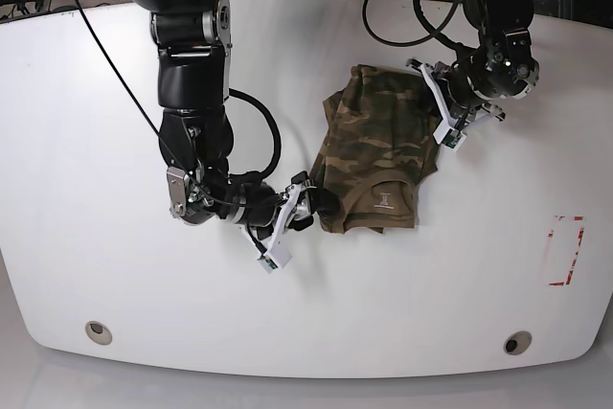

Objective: Fold the T-shirt properly
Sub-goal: 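Press and square the folded bundle with the right gripper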

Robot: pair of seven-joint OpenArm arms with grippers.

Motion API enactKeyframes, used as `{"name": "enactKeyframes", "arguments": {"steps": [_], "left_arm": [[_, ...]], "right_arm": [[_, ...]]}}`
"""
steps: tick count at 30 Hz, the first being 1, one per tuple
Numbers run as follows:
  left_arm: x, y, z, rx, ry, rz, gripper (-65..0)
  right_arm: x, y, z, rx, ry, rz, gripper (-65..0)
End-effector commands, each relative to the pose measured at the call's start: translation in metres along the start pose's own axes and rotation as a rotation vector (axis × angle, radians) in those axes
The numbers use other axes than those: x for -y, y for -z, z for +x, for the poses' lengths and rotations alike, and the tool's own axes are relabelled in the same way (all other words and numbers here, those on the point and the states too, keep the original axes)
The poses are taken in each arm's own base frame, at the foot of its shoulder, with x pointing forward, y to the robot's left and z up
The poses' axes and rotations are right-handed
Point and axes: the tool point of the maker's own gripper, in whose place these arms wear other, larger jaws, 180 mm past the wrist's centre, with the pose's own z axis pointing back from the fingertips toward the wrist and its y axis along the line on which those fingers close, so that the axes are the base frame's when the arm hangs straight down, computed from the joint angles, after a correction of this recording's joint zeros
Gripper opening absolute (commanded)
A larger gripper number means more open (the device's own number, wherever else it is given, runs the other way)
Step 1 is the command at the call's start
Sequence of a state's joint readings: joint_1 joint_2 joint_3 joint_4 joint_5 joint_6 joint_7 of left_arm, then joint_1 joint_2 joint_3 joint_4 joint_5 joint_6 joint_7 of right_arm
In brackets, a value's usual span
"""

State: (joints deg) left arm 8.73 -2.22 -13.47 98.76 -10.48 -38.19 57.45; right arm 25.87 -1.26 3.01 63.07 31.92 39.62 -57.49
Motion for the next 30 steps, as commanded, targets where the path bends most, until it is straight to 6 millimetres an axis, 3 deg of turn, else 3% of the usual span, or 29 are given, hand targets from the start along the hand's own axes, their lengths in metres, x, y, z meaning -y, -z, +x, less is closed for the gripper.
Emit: {"name": "enactKeyframes", "arguments": {"steps": [1,10,15,19,25,27,30], "left_arm": [[0.000,-0.003,0.005,0.024,0.005,0.002,-56.4],[0.001,-0.004,0.003,0.020,0.004,0.000,-56.4],[0.002,-0.004,0.003,0.021,0.005,0.001,-56.4],[0.002,-0.004,0.002,0.020,0.005,0.000,-56.5],[0.002,-0.004,0.003,0.021,0.005,0.001,-56.5],[0.001,-0.004,0.003,0.022,0.006,0.001,-56.5],[0.001,-0.004,0.003,0.022,0.006,0.001,-56.4]], "right_arm": [[-0.013,0.002,0.029,0.072,-0.024,0.035,-27.9],[-0.016,0.004,0.031,0.096,-0.019,0.043,-27.9],[-0.026,0.009,0.043,0.149,-0.016,0.064,-28.9],[-0.027,0.012,0.040,0.147,-0.008,0.069,-39.0],[-0.025,0.025,0.024,0.115,0.055,0.091,-60.2],[-0.026,0.024,0.026,0.123,0.050,0.091,-65.0],[-0.029,0.015,0.036,0.146,0.008,0.079,-65.0]]}}
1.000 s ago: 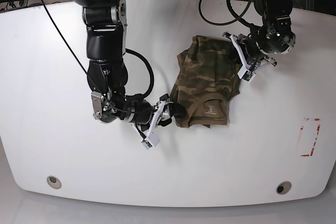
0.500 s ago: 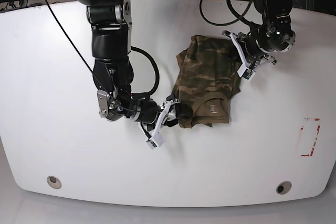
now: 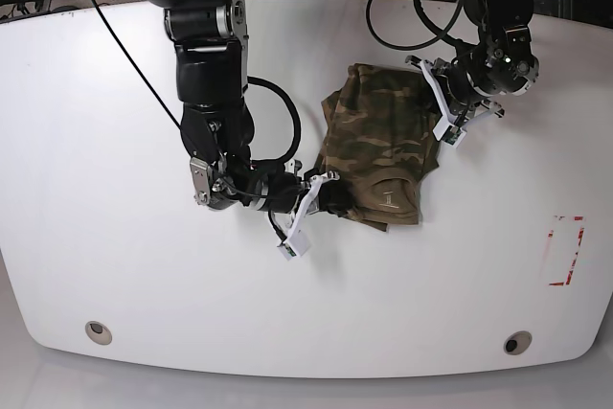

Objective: Fold the T-shirt properly
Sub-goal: 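Press and square the folded bundle with the right gripper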

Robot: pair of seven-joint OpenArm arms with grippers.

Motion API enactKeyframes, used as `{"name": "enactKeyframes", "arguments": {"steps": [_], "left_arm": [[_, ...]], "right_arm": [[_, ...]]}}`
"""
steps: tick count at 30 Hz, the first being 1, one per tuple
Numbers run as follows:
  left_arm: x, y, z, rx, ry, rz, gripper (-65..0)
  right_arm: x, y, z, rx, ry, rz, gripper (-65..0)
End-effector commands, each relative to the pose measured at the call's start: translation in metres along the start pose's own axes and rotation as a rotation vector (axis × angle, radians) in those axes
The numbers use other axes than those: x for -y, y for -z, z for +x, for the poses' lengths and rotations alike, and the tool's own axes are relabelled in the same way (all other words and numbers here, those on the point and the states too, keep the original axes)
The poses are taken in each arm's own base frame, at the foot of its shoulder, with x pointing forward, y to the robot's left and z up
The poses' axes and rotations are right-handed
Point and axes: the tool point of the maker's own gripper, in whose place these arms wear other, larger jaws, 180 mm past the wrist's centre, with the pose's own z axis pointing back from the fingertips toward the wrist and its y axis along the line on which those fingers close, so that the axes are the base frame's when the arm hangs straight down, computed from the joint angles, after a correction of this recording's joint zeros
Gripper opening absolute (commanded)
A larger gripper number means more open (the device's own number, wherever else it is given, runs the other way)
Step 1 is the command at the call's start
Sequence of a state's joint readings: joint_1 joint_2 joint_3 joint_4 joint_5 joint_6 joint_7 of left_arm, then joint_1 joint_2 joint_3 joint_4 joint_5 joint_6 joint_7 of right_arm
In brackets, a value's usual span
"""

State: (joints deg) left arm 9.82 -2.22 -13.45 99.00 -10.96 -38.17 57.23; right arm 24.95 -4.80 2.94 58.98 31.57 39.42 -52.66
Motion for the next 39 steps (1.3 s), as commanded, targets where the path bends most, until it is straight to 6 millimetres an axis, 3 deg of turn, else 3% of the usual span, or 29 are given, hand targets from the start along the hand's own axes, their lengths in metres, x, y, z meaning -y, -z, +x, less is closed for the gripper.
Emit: {"name": "enactKeyframes", "arguments": {"steps": [1,10,21,26,31,35,39], "left_arm": [[-0.003,-0.004,0.009,0.027,0.013,0.011,-56.4],[-0.003,-0.003,0.008,0.024,0.010,0.009,-56.4],[-0.002,-0.003,0.006,0.020,0.010,0.006,-56.4],[-0.002,-0.003,0.008,0.021,0.012,0.009,-56.4],[-0.004,-0.007,0.015,0.039,0.023,0.021,-56.4],[-0.006,-0.019,0.035,0.095,0.056,0.049,-56.4],[-0.002,-0.027,0.059,0.170,0.052,0.063,-56.4]], "right_arm": [[-0.012,-0.014,0.042,0.105,-0.080,0.011,-65.0],[-0.017,-0.047,0.066,0.138,-0.219,-0.053,-65.0],[0.016,-0.070,0.071,0.187,-0.181,-0.121,-65.0],[0.044,-0.073,0.052,0.169,-0.112,-0.147,-64.8],[0.066,-0.075,0.036,0.165,-0.051,-0.164,-56.8],[0.056,-0.078,0.041,0.145,-0.106,-0.164,-46.0],[0.038,-0.087,0.043,0.130,-0.187,-0.174,-39.3]]}}
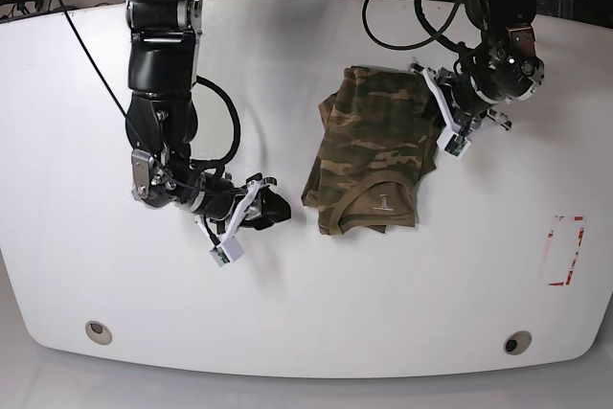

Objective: Fold the T-shirt properly
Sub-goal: 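Press and square the folded bundle with the right gripper, then grasp the folded bundle with the left gripper and carry it to the table edge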

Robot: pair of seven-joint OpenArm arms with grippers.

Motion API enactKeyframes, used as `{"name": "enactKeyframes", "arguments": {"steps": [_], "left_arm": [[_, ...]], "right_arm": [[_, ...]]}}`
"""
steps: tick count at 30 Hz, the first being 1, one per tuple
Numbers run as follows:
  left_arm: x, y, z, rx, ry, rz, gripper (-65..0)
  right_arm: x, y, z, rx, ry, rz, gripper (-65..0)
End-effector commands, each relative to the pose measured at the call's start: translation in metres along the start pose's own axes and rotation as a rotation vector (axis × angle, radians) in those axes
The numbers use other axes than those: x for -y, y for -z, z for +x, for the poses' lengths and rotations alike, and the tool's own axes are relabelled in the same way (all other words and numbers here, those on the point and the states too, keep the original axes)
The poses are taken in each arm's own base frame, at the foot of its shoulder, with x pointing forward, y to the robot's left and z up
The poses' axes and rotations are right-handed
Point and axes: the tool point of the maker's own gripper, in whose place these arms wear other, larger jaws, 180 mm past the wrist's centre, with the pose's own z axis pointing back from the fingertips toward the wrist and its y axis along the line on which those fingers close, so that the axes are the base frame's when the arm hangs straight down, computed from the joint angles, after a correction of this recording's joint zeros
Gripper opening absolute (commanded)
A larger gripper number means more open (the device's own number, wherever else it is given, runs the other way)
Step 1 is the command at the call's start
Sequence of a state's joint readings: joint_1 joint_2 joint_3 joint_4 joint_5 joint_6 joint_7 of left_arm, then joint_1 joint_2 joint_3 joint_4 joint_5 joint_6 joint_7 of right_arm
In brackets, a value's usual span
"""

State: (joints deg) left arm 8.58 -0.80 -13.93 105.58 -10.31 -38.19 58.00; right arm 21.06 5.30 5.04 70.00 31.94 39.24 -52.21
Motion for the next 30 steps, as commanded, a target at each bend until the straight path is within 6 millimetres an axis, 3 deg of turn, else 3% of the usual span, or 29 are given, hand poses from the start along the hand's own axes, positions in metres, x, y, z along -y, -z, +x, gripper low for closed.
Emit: {"name": "enactKeyframes", "arguments": {"steps": [1,5,8,13,18,23,30], "left_arm": [[-0.001,-0.009,0.028,0.095,-0.002,0.018,-56.4],[-0.012,-0.016,0.043,0.140,-0.012,0.056,-56.4],[-0.023,-0.020,0.051,0.160,-0.014,0.083,-56.4],[-0.051,-0.031,0.042,0.159,-0.072,0.156,-56.4],[-0.072,-0.041,0.031,0.139,-0.081,0.212,-56.4],[-0.080,-0.045,0.028,0.125,-0.062,0.228,-56.4],[-0.082,-0.046,0.026,0.121,-0.062,0.234,-56.4]], "right_arm": [[-0.023,-0.011,0.039,0.094,-0.102,0.026,-38.7],[-0.051,-0.015,0.047,0.108,-0.163,0.044,-38.7],[-0.071,-0.007,0.044,0.088,-0.174,0.080,-38.7],[-0.104,0.007,0.025,0.041,-0.201,0.150,-38.8],[-0.129,0.021,0.020,0.026,-0.208,0.207,-38.8],[-0.118,0.037,0.006,0.015,-0.119,0.226,-38.8],[-0.049,0.051,-0.033,0.001,0.075,0.152,-38.8]]}}
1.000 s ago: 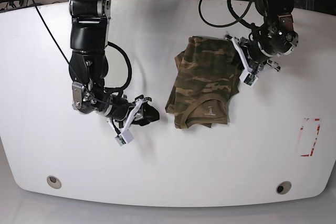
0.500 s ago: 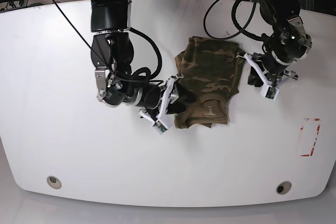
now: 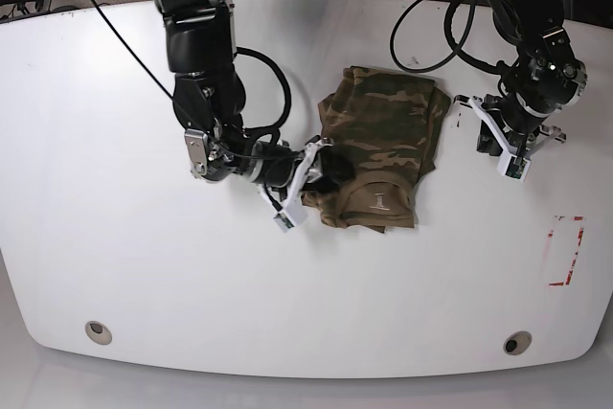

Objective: Fold the T-shirt properly
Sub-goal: 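Grasp the folded bundle with the left gripper and carry it to the table edge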

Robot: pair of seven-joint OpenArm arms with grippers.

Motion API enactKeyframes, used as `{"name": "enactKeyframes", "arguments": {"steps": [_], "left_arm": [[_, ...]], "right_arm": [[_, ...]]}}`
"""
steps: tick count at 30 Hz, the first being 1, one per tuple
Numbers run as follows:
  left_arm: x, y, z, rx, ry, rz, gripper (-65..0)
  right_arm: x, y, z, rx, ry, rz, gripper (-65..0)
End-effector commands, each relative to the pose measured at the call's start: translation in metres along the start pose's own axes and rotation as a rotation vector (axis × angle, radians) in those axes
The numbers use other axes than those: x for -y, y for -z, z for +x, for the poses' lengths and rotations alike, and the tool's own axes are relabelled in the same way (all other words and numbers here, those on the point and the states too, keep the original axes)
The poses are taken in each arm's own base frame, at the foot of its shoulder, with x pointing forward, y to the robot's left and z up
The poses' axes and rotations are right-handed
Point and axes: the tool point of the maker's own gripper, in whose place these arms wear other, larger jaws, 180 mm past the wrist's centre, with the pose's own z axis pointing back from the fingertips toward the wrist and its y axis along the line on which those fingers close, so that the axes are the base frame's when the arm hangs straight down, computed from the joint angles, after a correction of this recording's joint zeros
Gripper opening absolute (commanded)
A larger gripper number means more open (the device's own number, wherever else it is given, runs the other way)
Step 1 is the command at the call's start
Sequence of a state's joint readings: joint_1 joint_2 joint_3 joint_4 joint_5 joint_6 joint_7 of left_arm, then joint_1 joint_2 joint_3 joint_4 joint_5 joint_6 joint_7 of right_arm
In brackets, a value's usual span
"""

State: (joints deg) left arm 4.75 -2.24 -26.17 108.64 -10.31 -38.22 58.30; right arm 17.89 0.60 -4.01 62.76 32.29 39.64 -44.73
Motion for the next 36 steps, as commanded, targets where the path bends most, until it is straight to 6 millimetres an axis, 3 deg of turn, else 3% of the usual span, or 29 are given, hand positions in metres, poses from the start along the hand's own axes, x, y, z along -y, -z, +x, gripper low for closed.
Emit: {"name": "enactKeyframes", "arguments": {"steps": [1,7,12,17,21,24,29,34,36], "left_arm": [[-0.003,-0.003,0.013,0.047,0.010,0.007,-56.4],[0.002,-0.002,0.010,0.040,0.008,-0.005,-56.4],[0.018,0.002,0.015,0.045,0.039,-0.045,-56.2],[0.052,0.009,0.028,0.067,0.081,-0.129,-56.2],[0.075,0.015,0.055,0.126,0.090,-0.175,-56.2],[0.092,0.018,0.074,0.163,0.126,-0.216,-56.1],[0.120,0.027,0.095,0.178,0.105,-0.261,-54.4],[0.150,0.047,0.111,0.214,-0.017,-0.299,-44.7],[0.151,0.052,0.113,0.228,-0.075,-0.292,-41.0]], "right_arm": [[0.025,-0.008,0.011,0.053,0.029,-0.030,-38.8],[0.048,-0.017,-0.006,0.023,0.073,-0.071,-38.8],[0.050,-0.020,-0.009,0.012,0.076,-0.074,-38.8],[0.031,-0.030,0.018,0.011,-0.039,-0.063,-38.8],[0.007,-0.044,0.046,0.068,-0.107,-0.018,-38.8],[0.006,-0.064,0.063,0.108,-0.127,-0.022,-38.8],[0.021,-0.093,0.078,0.166,-0.103,-0.061,-38.8],[0.047,-0.123,0.080,0.178,-0.096,-0.139,-38.8],[0.053,-0.130,0.079,0.169,-0.103,-0.157,-38.8]]}}
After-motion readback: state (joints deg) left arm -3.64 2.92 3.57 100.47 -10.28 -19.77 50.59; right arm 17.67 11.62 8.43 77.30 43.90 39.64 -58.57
